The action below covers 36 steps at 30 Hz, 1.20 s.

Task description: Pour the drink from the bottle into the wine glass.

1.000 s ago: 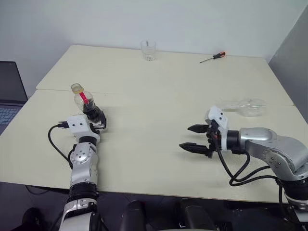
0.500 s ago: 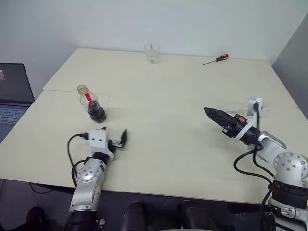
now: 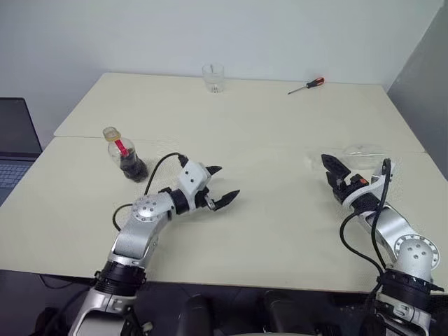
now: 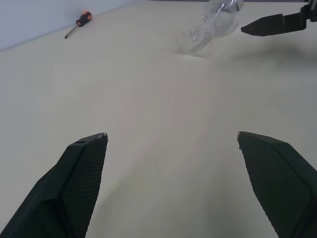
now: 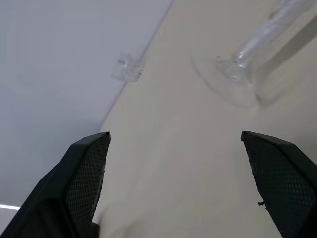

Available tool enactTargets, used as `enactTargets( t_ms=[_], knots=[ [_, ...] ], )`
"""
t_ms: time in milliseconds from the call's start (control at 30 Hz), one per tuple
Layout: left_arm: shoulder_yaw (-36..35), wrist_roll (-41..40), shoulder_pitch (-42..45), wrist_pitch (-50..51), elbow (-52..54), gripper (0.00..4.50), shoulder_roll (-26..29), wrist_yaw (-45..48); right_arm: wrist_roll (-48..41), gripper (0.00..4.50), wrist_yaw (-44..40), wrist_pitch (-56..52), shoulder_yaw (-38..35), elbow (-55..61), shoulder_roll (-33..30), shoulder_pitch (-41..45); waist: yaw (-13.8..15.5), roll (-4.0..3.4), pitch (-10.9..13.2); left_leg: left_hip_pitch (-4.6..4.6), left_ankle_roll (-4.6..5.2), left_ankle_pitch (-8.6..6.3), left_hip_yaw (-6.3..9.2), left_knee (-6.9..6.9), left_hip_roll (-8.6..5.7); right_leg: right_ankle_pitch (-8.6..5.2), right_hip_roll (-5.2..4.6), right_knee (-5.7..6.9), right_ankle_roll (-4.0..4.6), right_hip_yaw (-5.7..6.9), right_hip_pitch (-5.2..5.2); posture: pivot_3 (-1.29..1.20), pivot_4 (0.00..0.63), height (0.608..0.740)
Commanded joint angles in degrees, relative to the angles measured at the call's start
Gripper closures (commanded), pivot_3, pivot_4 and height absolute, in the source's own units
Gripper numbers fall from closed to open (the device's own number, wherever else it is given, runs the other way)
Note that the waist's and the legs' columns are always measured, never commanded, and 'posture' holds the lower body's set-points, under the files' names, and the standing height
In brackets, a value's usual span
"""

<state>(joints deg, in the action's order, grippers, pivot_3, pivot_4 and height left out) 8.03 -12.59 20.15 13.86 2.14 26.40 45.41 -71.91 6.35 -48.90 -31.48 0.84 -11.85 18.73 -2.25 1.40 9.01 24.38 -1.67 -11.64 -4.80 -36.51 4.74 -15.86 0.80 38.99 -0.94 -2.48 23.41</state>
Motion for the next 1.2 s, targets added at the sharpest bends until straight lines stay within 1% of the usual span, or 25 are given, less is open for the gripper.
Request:
enactTargets(
  t_ms=[33, 67, 300, 467, 633, 800, 833, 867, 933, 1067, 1167, 1200],
  knots=[
    [0.42, -0.94, 1.84, 1.76, 4.1, 0.02, 0.94, 2.06, 2.82, 0.0, 4.46, 6.21, -2.39, -6.37, 0.33, 5.28, -0.09, -0.02, 0.02, 0.01, 0.0, 0.0, -0.01, 0.0, -0.02, 0.0, -0.01, 0.0, 0.0, -0.02, 0.03, 0.0, 0.15, 0.74],
    [0.31, -1.1, 1.96, 2.26, 4.53, 0.02, 0.97, 2.12, 3.13, 0.0, 5.08, 7.17, -2.84, -7.71, 0.41, 6.19, -0.08, -0.02, 0.02, 0.02, 0.0, 0.0, -0.01, 0.0, -0.04, 0.0, -0.04, 0.01, 0.0, -0.02, 0.05, 0.0, 0.15, 0.74],
    [-1.21, -0.06, 2.04, 2.19, 3.97, 0.02, 0.57, -0.15, 6.04, 0.0, 1.73, 8.84, -1.81, -14.88, -1.03, 10.78, -0.03, -0.03, 0.02, 0.02, 0.0, 0.0, -0.01, 0.13, -0.02, -0.01, -0.03, 0.0, 0.01, 0.0, 0.08, 0.0, 0.15, 0.74],
    [-1.35, -0.15, 1.65, 2.64, 4.66, 0.02, 0.55, -0.81, 8.85, 0.0, -0.53, 11.55, -2.69, -22.84, -2.53, 15.79, -0.12, -0.03, 0.02, -0.02, 0.01, 0.01, -0.02, 0.13, -0.03, -0.01, -0.04, 0.01, 0.01, -0.04, 0.08, 0.0, 0.15, 0.74],
    [-1.47, -0.08, 1.56, 3.07, 4.99, 0.02, 0.4, -1.82, 12.67, 0.0, -4.25, 13.71, -2.26, -31.2, -4.3, 19.75, -0.1, -0.04, 0.03, -0.01, 0.01, 0.01, -0.04, 0.21, -0.03, -0.02, -0.04, -0.01, 0.03, -0.04, 0.1, 0.0, 0.15, 0.74],
    [-1.68, -0.12, 1.28, 3.34, 5.29, 0.02, 0.56, -2.28, 18.31, 0.0, -10.08, 17.02, -0.43, -38.83, -5.37, 22.7, -0.12, -0.03, 0.02, -0.03, 0.01, 0.01, -0.05, 0.21, -0.03, -0.01, -0.04, -0.02, 0.03, -0.06, 0.1, 0.0, 0.15, 0.74],
    [-1.64, -0.09, 1.17, 3.37, 5.39, 0.0, 0.65, -2.34, 19.23, 0.28, -10.82, 17.95, -0.55, -40.61, -5.44, 23.36, -0.12, -0.03, 0.02, -0.03, 0.01, 0.01, -0.05, 0.21, -0.03, -0.01, -0.04, -0.01, 0.03, -0.05, 0.1, 0.0, 0.15, 0.74],
    [-1.6, 0.0, 1.07, 3.49, 5.52, 0.0, 0.79, -2.45, 20.15, 0.38, -11.32, 19.2, -0.7, -42.48, -5.51, 24.03, -0.14, -0.03, 0.02, -0.04, 0.01, 0.01, -0.05, 0.21, -0.03, -0.01, -0.04, 0.0, 0.03, -0.05, 0.09, 0.0, 0.15, 0.74],
    [-1.62, 0.42, 1.06, 3.62, 5.56, 0.0, 1.04, -2.85, 21.86, 0.96, -12.43, 21.14, -0.91, -45.93, -5.72, 25.39, -0.15, -0.03, 0.02, -0.06, 0.02, 0.02, -0.06, 0.21, -0.03, -0.01, -0.04, 0.0, 0.03, -0.05, 0.08, 0.0, 0.15, 0.74],
    [-2.01, 0.56, 1.0, 3.62, 5.48, 0.0, 1.4, -3.17, 24.63, 2.45, -14.65, 22.11, 0.3, -46.82, -5.66, 26.95, -0.14, -0.04, 0.03, -0.07, 0.02, 0.02, -0.08, 0.22, -0.02, -0.01, -0.04, 0.01, 0.04, -0.05, 0.09, 0.0, 0.15, 0.74],
    [-2.11, 0.62, 0.49, 3.65, 5.8, 0.0, 1.46, -3.52, 26.05, 3.5, -15.83, 21.41, 1.45, -44.16, -5.25, 27.4, -0.13, -0.05, 0.03, -0.07, 0.02, 0.02, -0.07, 0.24, -0.02, -0.01, -0.04, 0.0, 0.04, -0.07, 0.09, 0.0, 0.15, 0.74],
    [-2.37, 1.07, 0.18, 3.26, 5.89, 0.0, 1.29, -4.46, 25.5, 3.81, -17.19, 20.23, 2.2, -41.37, -4.69, 27.42, -0.12, -0.05, 0.03, -0.07, 0.02, 0.02, -0.07, 0.25, -0.02, 0.0, -0.05, 0.0, 0.05, -0.08, 0.09, 0.0, 0.15, 0.74]
  ],
)
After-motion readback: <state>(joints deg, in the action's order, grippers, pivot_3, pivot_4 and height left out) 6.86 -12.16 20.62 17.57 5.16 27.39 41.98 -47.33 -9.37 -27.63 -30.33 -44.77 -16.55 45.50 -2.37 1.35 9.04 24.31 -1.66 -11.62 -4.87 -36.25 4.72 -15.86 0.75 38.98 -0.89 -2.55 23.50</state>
